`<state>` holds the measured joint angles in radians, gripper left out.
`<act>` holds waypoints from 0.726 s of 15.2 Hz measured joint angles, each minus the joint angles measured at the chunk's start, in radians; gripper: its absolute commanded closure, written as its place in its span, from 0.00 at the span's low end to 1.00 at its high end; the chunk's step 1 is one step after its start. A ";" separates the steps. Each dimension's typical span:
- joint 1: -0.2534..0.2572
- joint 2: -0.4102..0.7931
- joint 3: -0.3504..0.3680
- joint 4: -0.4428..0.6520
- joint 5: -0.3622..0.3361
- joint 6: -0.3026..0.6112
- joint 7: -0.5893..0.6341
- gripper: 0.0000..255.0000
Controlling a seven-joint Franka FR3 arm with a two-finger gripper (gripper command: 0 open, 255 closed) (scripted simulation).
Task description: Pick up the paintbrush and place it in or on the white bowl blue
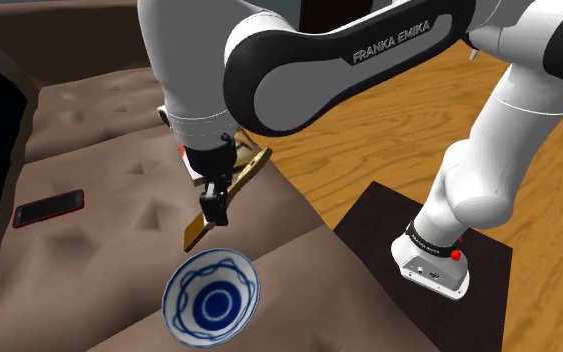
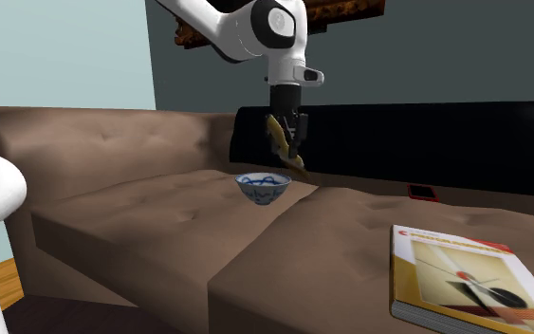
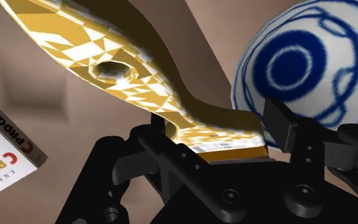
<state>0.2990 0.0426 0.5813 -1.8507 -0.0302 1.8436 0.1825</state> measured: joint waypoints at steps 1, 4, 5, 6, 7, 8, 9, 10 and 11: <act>0.012 0.015 0.010 0.021 -0.008 -0.009 0.023 1.00; 0.059 0.070 0.043 0.075 -0.039 -0.020 0.110 1.00; 0.074 0.088 0.051 0.094 -0.050 -0.025 0.136 1.00; 0.094 0.109 0.062 0.111 -0.062 -0.026 0.169 1.00; 0.114 0.135 0.071 0.143 -0.078 -0.039 0.198 1.00; 0.134 0.157 0.078 0.172 -0.091 -0.051 0.226 1.00; 0.158 0.183 0.086 0.206 -0.107 -0.065 0.257 1.00; 0.174 0.197 0.091 0.211 -0.116 -0.061 0.279 1.00; 0.181 0.207 0.092 0.211 -0.122 -0.052 0.290 1.00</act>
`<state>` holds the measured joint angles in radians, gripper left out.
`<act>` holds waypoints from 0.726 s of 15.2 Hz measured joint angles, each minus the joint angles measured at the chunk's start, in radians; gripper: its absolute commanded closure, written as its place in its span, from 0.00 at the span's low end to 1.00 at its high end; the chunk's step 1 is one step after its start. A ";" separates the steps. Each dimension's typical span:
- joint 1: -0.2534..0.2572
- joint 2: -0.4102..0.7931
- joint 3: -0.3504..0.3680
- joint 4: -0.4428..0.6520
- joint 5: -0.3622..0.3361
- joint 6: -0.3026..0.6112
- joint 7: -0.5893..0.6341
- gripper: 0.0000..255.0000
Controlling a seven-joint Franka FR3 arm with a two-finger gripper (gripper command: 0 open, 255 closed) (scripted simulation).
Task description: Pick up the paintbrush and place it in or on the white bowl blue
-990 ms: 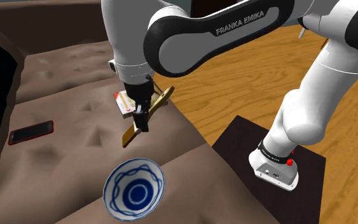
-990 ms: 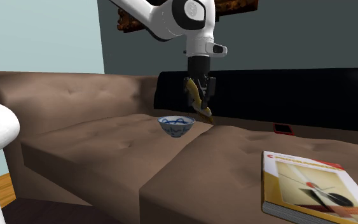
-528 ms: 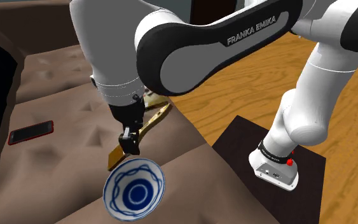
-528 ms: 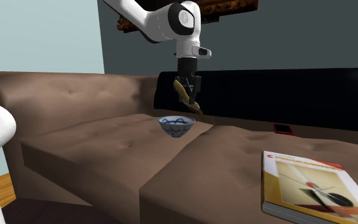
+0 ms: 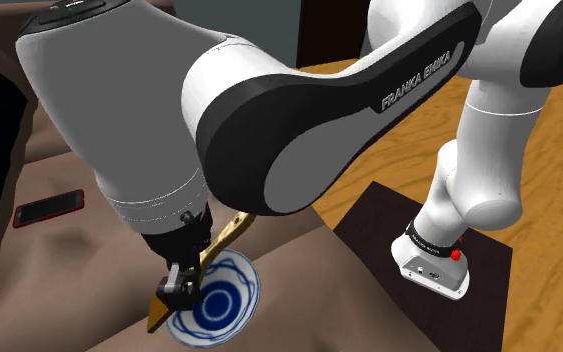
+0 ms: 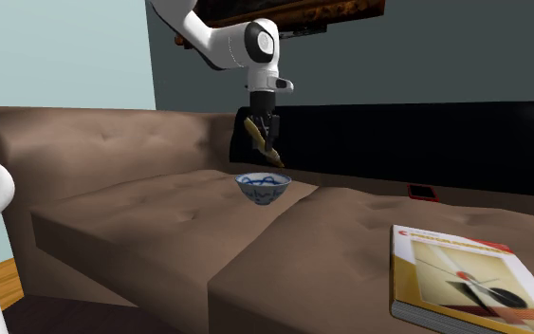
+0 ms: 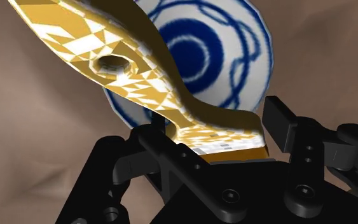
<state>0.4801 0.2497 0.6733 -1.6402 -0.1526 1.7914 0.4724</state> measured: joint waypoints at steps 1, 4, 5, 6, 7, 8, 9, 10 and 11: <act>0.004 0.008 0.000 -0.002 -0.005 0.007 0.006 1.00; 0.009 0.021 -0.001 -0.029 -0.014 0.044 0.018 1.00; 0.010 0.022 -0.002 -0.039 -0.015 0.055 0.020 1.00; 0.009 0.024 -0.003 -0.049 -0.017 0.067 0.020 1.00; 0.010 0.028 -0.004 -0.058 -0.021 0.080 0.023 1.00; 0.009 0.029 -0.004 -0.072 -0.021 0.093 0.024 1.00; 0.010 0.033 -0.006 -0.080 -0.025 0.105 0.026 1.00; 0.010 0.039 -0.007 -0.086 -0.029 0.116 0.028 1.00; 0.012 0.045 -0.009 -0.092 -0.033 0.126 0.031 1.00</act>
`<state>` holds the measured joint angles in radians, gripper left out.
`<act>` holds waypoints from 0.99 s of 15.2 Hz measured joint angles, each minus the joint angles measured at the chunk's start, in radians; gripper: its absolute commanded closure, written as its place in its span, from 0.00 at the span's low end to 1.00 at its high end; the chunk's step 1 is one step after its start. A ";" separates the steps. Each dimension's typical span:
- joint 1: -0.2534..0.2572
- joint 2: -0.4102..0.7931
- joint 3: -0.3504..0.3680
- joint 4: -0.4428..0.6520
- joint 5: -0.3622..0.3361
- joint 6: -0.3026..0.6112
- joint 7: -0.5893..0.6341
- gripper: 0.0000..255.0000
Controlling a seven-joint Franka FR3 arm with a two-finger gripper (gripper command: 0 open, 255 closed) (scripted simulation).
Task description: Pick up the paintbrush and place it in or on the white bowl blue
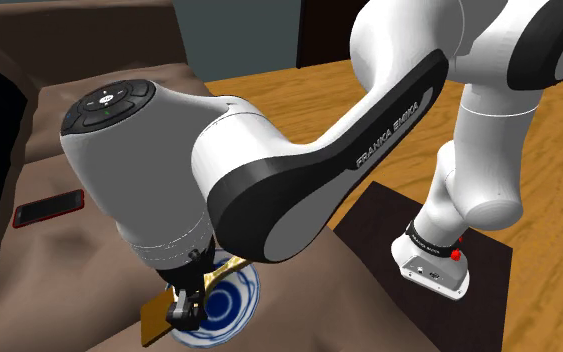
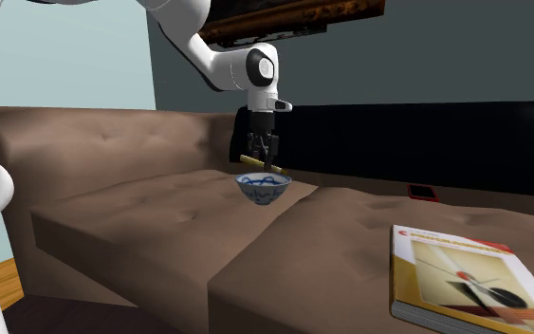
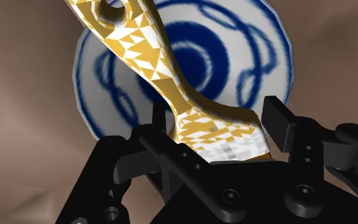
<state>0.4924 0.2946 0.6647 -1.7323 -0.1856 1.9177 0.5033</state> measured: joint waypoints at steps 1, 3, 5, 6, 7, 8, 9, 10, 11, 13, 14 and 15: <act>0.001 0.004 -0.001 -0.010 -0.003 0.013 0.002 1.00; 0.000 0.008 -0.003 -0.019 -0.006 0.025 0.003 1.00; 0.000 0.008 -0.003 -0.022 -0.007 0.029 0.003 1.00; 0.000 0.008 -0.003 -0.023 -0.007 0.029 0.003 1.00; 0.000 0.008 -0.003 -0.023 -0.007 0.029 0.003 1.00; 0.000 0.008 -0.003 -0.023 -0.007 0.030 0.003 1.00; 0.000 0.008 -0.003 -0.023 -0.007 0.030 0.003 0.00; 0.000 0.008 -0.003 -0.023 -0.007 0.030 0.003 0.00; 0.000 0.008 -0.003 -0.023 -0.007 0.030 0.003 0.00; 0.000 0.008 -0.003 -0.023 -0.007 0.030 0.003 0.00; 0.000 0.008 -0.003 -0.023 -0.007 0.030 0.003 0.00; 0.000 0.008 -0.003 -0.023 -0.007 0.030 0.003 0.00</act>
